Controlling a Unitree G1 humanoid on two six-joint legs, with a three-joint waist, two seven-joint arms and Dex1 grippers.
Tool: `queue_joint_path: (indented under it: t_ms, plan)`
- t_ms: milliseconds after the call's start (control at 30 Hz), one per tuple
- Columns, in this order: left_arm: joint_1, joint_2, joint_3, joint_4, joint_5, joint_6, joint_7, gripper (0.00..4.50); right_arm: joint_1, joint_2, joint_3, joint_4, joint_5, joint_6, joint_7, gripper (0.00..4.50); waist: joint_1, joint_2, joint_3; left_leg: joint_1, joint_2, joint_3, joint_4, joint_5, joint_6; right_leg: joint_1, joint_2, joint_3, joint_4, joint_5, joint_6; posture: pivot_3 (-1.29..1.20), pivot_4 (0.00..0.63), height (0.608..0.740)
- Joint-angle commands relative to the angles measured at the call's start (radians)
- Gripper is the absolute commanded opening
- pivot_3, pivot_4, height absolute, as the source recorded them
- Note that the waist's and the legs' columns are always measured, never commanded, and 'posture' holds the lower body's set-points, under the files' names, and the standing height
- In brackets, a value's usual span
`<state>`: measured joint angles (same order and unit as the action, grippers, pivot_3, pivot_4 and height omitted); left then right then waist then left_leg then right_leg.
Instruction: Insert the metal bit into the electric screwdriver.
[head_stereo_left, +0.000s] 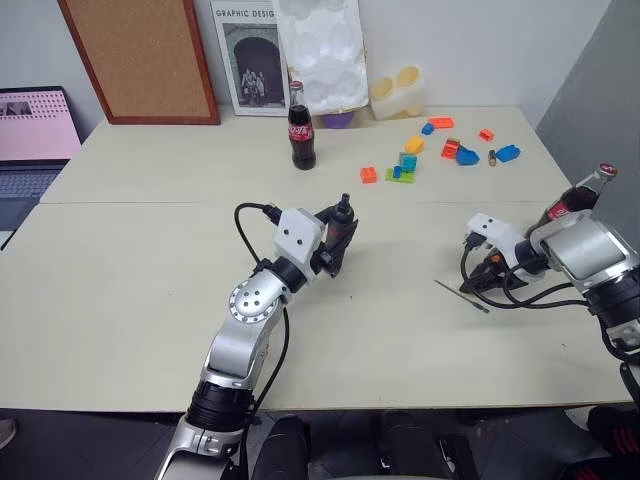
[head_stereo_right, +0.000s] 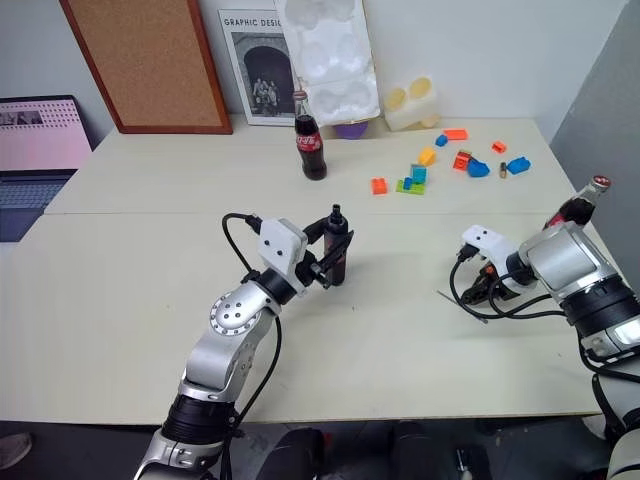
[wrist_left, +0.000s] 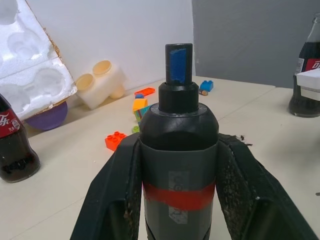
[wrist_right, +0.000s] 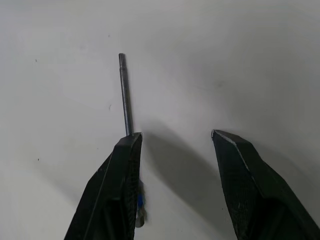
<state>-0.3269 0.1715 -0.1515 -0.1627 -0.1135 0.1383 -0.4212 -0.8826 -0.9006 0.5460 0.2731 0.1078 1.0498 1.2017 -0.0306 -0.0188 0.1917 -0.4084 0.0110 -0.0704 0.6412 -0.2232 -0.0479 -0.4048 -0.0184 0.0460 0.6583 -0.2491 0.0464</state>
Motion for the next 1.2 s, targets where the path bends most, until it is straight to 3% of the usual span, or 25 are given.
queue_joint_path:
  t_ms: [33,600,900,1200]
  plan:
    - [0.02,-0.012,-0.018,-0.028,0.006,-0.007,0.008,1.66,-0.027,-0.007,0.031,-0.004,-0.019,-0.02,0.064,2.29,0.0,0.0,0.0,0.0,0.0,0.0,0.0,0.0,0.0,0.0,0.0,0.0,0.0,0.0,0.0,0.0,0.15,0.74]
    - [0.033,-0.027,-0.023,-0.032,0.021,-0.013,0.019,1.66,0.054,0.013,0.045,-0.061,-0.072,-0.005,0.067,2.29,0.001,-0.001,-0.001,0.0,0.0,-0.001,0.001,0.0,0.0,0.001,0.0,-0.001,0.0,0.0,0.0,0.0,0.15,0.74]
    - [0.037,-0.03,-0.026,-0.034,0.024,-0.015,0.02,1.66,0.11,0.008,0.031,-0.178,-0.068,0.048,0.059,0.1,0.002,-0.001,-0.002,0.0,0.0,-0.002,0.001,0.0,0.0,0.001,0.0,-0.002,0.001,0.0,0.0,0.0,0.15,0.74]
    - [0.028,-0.029,-0.022,-0.023,0.023,-0.017,0.016,1.66,0.132,0.014,-0.007,-0.194,-0.076,0.036,0.016,0.0,0.002,-0.002,-0.003,0.001,0.0,-0.002,0.002,0.0,0.0,0.002,0.0,-0.002,0.001,0.0,0.0,0.0,0.15,0.74]
